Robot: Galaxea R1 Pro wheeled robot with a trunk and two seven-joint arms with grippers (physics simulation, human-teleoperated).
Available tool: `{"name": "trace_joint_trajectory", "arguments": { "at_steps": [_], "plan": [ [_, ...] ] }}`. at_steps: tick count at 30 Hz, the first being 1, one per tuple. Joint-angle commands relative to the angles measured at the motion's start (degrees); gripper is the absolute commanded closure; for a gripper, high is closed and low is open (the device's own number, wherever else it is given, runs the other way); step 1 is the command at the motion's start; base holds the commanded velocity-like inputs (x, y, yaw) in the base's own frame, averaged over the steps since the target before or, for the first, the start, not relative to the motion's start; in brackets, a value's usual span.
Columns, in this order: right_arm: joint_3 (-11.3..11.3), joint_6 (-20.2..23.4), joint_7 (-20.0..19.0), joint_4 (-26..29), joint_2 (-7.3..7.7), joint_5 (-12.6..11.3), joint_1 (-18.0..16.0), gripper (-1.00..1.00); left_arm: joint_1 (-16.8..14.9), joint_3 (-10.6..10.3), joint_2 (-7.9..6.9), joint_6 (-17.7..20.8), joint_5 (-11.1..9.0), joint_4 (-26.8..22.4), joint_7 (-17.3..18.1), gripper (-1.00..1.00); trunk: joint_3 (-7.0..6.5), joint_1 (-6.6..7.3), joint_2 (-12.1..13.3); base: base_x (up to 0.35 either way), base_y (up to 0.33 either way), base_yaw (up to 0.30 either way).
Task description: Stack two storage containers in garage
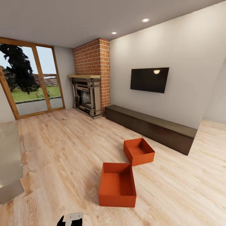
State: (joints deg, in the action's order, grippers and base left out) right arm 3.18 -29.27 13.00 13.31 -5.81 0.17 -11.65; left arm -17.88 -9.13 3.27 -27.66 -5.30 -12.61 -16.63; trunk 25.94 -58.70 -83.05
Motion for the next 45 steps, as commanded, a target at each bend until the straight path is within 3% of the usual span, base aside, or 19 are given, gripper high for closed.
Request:
{"name": "trace_joint_trajectory", "arguments": {
  "at_steps": [1,45],
  "plan": [
    [0.3,-0.1,0.5,0.0,0.01,0.0,0.0,-1.00,0.0,-0.5,-0.02,-0.2,-0.5,0.0,-0.2,-1.00,0.06,-0.03,0.0,0.341,0.000,0.003],
    [0.3,-0.1,0.5,0.0,0.01,0.0,0.0,-1.00,-0.1,-0.4,-0.02,-0.2,-0.6,0.0,-0.7,-1.00,0.06,-0.03,0.0,0.341,-0.032,0.000]
  ]
}}
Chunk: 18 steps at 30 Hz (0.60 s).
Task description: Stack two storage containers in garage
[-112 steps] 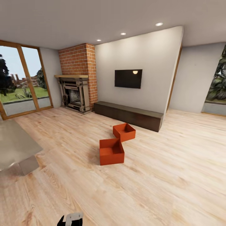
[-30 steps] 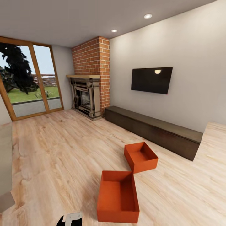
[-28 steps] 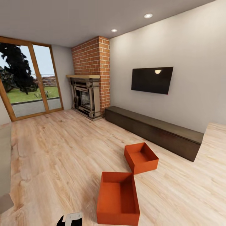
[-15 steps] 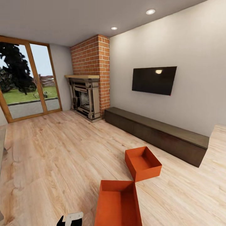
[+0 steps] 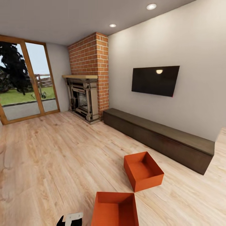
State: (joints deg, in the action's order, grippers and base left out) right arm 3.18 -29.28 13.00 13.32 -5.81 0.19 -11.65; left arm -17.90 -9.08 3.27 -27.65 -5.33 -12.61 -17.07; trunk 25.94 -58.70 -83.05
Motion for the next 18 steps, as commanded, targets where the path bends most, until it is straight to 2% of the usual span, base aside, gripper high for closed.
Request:
{"name": "trace_joint_trajectory", "arguments": {
  "at_steps": [1,5,8,13,18],
  "plan": [
    [0.3,-0.1,0.4,0.0,0.01,0.0,0.0,-1.00,-0.1,-0.5,-0.02,-0.2,-0.6,0.0,-0.2,-1.00,0.06,-0.03,0.0,0.341,-0.095,0.000],
    [0.3,-0.1,0.4,0.0,0.01,0.1,0.0,-1.00,-0.1,-0.5,-0.02,-0.2,-0.6,0.0,-0.2,-1.00,0.06,-0.03,0.0,0.337,-0.092,0.033],
    [0.3,-0.1,0.4,0.0,0.01,0.1,0.0,-1.00,0.0,-0.5,-0.02,-0.2,-0.6,0.0,-0.2,-1.00,0.06,-0.03,0.0,0.228,-0.045,0.175],
    [0.3,-0.1,0.4,0.0,0.01,0.1,0.0,-1.00,-0.1,-0.5,-0.02,-0.3,-0.6,0.0,-0.2,-1.00,0.06,-0.03,0.0,0.076,-0.014,0.207],
    [0.3,-0.1,0.4,0.0,0.01,0.1,0.0,-1.00,-0.1,-0.5,-0.02,-0.2,-0.6,0.0,-0.3,-1.00,0.06,-0.03,0.0,0.016,-0.015,0.070]
  ]
}}
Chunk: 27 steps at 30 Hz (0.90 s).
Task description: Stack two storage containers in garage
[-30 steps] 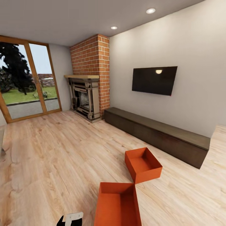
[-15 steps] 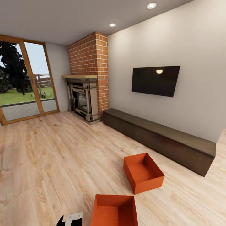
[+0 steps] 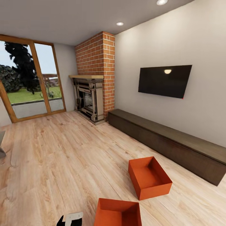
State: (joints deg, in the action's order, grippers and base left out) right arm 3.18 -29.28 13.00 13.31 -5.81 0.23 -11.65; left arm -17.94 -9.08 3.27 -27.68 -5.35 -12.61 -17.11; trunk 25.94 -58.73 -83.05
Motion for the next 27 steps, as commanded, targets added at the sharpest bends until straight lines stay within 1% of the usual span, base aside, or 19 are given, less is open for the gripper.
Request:
{"name": "trace_joint_trajectory", "arguments": {
  "at_steps": [1,5,14,27],
  "plan": [
    [0.3,-0.1,0.4,0.0,0.01,0.0,0.0,-1.00,-0.1,-0.5,-0.02,-0.2,-0.6,0.0,-0.3,-1.00,0.06,0.00,0.0,0.006,-0.087,0.025],
    [0.3,-0.1,0.4,0.0,0.01,0.0,0.0,-1.00,-0.1,-0.5,-0.02,-0.2,-0.6,0.0,-0.3,-1.00,0.06,0.00,0.0,0.003,-0.174,0.012],
    [0.3,-0.1,0.4,0.0,0.01,0.0,0.0,-1.00,-0.1,-0.5,0.00,-0.2,-0.5,0.0,-0.2,-1.00,0.06,0.00,0.0,0.000,-0.248,0.002],
    [0.3,-0.1,0.4,0.0,0.01,0.0,0.0,-1.00,0.0,-0.6,0.03,-0.2,-0.5,0.0,0.1,-1.00,0.06,0.00,0.0,0.000,-0.030,0.000]
  ]
}}
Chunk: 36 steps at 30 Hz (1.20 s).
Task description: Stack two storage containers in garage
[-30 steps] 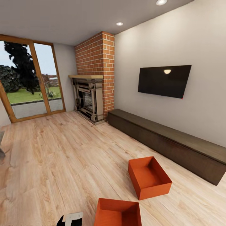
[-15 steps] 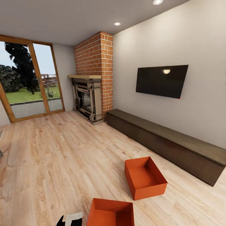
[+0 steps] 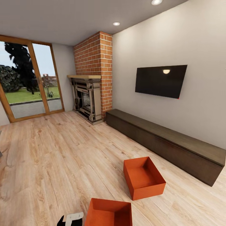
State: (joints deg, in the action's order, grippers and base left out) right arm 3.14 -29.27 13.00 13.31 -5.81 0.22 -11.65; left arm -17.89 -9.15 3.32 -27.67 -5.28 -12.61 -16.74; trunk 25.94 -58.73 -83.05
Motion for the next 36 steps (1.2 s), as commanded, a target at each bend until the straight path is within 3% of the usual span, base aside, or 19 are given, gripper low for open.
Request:
{"name": "trace_joint_trajectory", "arguments": {
  "at_steps": [1,10,14,19,23,30,36],
  "plan": [
    [0.3,-0.1,0.5,0.0,0.01,0.0,0.0,-1.00,0.0,-0.5,-0.01,-0.2,-0.5,0.0,-0.2,-1.00,0.06,0.00,0.0,0.000,-0.002,0.000],
    [0.3,-0.1,0.5,0.0,0.01,0.0,0.0,-1.00,-0.2,-0.6,0.26,0.7,-0.3,0.0,-0.4,-1.00,0.06,0.00,0.0,0.000,0.000,0.000],
    [0.3,-0.1,0.5,0.0,0.01,0.0,0.0,-1.00,-0.4,-0.7,1.04,2.7,0.3,0.1,-0.5,-1.00,0.06,0.00,0.0,0.000,0.000,0.000],
    [0.3,-0.1,0.5,0.0,0.01,0.0,0.0,-1.00,-0.6,-1.2,2.20,11.4,4.6,0.1,-0.6,-1.00,0.06,0.00,0.0,0.000,0.000,0.000],
    [0.3,-0.1,0.5,0.0,0.01,0.0,0.0,-1.00,-0.6,-1.4,2.44,16.0,7.3,0.0,-1.2,-1.00,0.06,0.00,0.0,0.000,0.000,0.000],
    [0.3,-0.1,0.5,0.0,0.01,0.0,0.0,-1.00,-0.6,-1.8,2.86,17.7,9.9,0.0,-1.7,-1.00,0.06,0.00,0.0,0.000,0.000,0.000],
    [0.3,-0.1,0.5,0.0,0.01,0.0,0.0,-1.00,-0.6,-1.9,2.92,17.9,10.3,0.0,-1.7,-1.00,0.06,0.00,0.0,0.000,0.000,0.000]
  ]
}}
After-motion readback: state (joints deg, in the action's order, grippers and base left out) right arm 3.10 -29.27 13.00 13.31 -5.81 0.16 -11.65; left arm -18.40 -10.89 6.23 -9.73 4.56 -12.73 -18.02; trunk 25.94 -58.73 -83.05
